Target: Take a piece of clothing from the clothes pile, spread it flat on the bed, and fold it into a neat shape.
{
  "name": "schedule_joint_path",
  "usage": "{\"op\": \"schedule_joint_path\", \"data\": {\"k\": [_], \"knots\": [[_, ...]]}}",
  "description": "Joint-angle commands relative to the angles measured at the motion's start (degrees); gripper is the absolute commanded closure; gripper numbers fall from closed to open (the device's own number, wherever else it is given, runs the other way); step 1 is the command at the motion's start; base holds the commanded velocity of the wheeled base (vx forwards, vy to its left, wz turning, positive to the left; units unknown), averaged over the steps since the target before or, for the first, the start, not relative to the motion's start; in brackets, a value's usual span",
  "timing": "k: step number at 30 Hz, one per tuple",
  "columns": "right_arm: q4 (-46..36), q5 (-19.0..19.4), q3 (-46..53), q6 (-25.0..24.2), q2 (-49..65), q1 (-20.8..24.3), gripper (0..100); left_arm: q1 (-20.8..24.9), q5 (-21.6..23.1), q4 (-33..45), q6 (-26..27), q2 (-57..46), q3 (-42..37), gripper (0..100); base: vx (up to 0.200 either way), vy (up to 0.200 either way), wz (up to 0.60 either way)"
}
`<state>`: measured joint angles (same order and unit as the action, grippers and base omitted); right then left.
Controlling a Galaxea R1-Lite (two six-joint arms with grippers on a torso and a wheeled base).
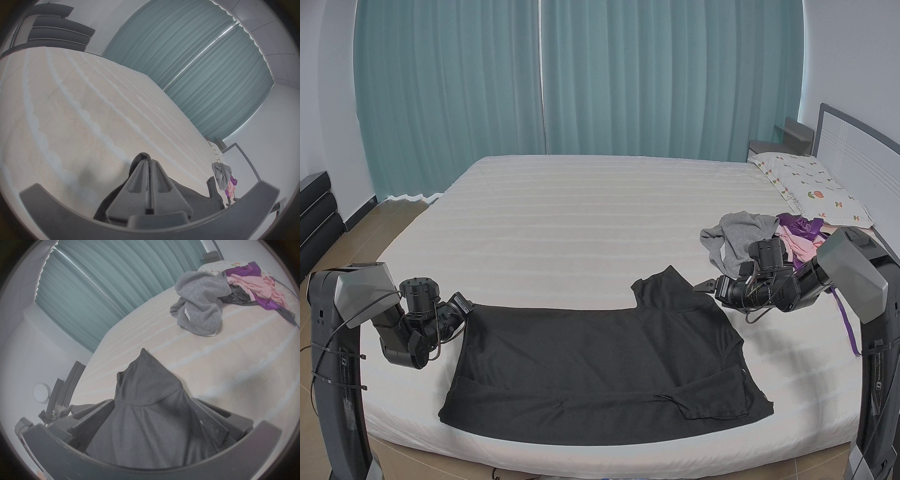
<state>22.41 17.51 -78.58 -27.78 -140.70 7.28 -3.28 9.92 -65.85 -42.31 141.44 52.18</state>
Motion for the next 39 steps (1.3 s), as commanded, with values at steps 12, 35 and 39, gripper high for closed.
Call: {"op": "schedule_joint_path", "data": {"k": [12, 35, 39], "knots": [[-6.5, -0.3, -15.6, -5.1, -10.1, -0.4, 0, 0.0, 0.2, -0.1, -0.1, 0.2, -0.6, 100, 0.0, 0.0, 0.0], [-8.3, -0.5, -22.4, -8.3, -14.2, -0.1, 0, 0.0, 0.1, -0.1, -0.1, 0.2, -1.2, 100, 0.0, 0.0, 0.0], [-8.4, -0.5, -22.1, -8.1, -13.5, -0.3, 100, -0.1, 0.1, -0.1, -0.1, 0.2, -1.2, 100, 0.0, 0.0, 0.0]]}}
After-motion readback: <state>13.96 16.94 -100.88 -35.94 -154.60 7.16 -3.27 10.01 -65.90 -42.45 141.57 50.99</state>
